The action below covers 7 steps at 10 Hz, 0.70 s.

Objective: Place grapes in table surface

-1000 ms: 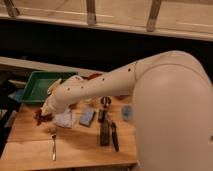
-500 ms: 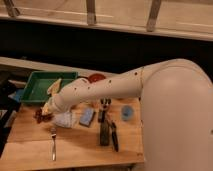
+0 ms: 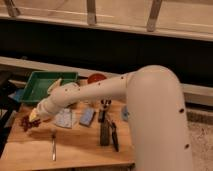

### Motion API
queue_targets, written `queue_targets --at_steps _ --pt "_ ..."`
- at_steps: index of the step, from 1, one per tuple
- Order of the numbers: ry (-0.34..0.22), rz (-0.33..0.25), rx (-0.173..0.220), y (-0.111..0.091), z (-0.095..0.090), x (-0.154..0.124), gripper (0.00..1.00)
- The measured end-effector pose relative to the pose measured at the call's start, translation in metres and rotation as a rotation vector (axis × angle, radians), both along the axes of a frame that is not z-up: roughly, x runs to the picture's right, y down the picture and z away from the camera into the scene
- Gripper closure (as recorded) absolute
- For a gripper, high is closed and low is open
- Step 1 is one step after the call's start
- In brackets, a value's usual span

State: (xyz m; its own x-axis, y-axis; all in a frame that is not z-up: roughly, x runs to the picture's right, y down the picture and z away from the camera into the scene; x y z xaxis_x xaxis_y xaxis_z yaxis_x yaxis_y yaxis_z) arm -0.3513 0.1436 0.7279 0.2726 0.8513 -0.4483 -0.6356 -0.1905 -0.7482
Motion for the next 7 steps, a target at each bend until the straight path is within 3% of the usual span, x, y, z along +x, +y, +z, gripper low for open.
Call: queue_targets --at_steps 2,4,7 --pt "0.007 -0.084 -0.039 0.024 0.005 -0.028 0.97" --pt "0.054 -0.154 -0.099 0.052 0.025 -0.038 0.76" --pt "0.136 -0.191 -0.162 0.078 0.038 -0.039 0.48"
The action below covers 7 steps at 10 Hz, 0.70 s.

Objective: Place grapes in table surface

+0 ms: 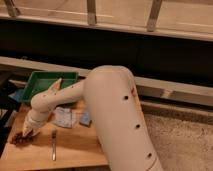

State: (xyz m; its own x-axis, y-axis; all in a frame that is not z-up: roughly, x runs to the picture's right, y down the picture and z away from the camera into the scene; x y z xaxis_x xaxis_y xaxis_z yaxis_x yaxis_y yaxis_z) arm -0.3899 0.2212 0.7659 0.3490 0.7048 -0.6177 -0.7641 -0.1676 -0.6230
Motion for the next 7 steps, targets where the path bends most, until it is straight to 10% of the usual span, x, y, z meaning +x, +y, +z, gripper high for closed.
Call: queue_targets --at_steps 3,7 --pt "0.098 0.004 -0.006 0.005 0.0 0.018 0.23" --pt "0.112 0.016 0.006 0.004 -0.002 0.024 0.23"
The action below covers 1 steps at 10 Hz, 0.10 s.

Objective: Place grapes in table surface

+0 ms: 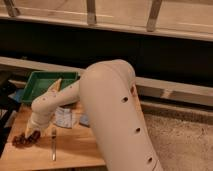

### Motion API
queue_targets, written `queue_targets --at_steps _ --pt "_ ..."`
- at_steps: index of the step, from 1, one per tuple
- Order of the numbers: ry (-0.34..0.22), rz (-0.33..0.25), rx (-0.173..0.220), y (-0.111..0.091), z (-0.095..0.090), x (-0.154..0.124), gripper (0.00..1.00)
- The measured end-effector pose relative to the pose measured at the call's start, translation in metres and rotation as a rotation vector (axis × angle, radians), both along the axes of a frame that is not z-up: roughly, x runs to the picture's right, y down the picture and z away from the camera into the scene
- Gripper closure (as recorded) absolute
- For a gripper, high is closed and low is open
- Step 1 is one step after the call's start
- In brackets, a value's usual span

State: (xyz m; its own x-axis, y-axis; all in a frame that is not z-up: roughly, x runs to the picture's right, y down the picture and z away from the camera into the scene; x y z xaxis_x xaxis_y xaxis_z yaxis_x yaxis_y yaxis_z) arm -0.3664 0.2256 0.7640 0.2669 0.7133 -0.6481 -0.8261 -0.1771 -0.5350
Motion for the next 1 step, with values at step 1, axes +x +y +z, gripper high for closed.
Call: queue_targets --at_steps 1 --pt "-0.001 -0.001 0.0 0.0004 -0.0002 -0.0005 0.23"
